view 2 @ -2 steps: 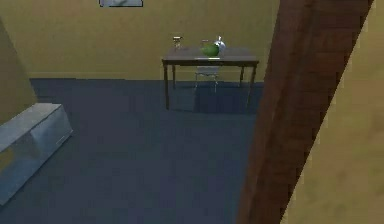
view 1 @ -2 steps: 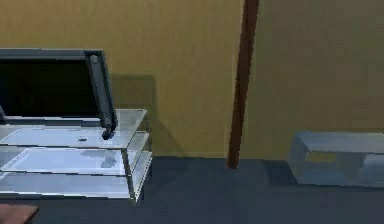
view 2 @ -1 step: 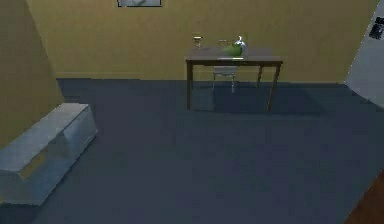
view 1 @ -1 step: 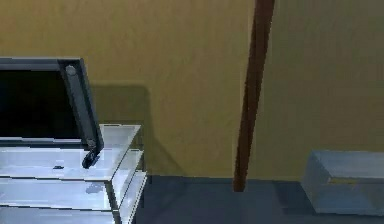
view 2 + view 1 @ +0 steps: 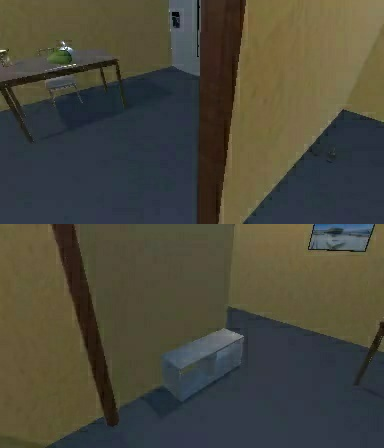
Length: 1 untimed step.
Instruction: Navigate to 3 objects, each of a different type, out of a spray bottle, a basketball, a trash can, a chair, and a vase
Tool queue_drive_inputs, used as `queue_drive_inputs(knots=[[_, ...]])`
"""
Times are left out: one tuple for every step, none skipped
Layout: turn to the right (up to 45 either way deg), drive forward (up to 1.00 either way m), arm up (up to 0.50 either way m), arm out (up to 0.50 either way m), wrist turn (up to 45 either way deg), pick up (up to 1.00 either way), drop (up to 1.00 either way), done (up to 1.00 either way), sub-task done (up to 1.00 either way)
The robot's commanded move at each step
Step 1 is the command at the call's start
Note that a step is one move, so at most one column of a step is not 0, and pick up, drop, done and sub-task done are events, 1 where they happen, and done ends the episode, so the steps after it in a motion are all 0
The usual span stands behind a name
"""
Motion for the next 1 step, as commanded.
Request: queue_drive_inputs(knots=[[27.0,0.0,0.0,0.0,0.0,0.0,0.0,0.0,0.0]])
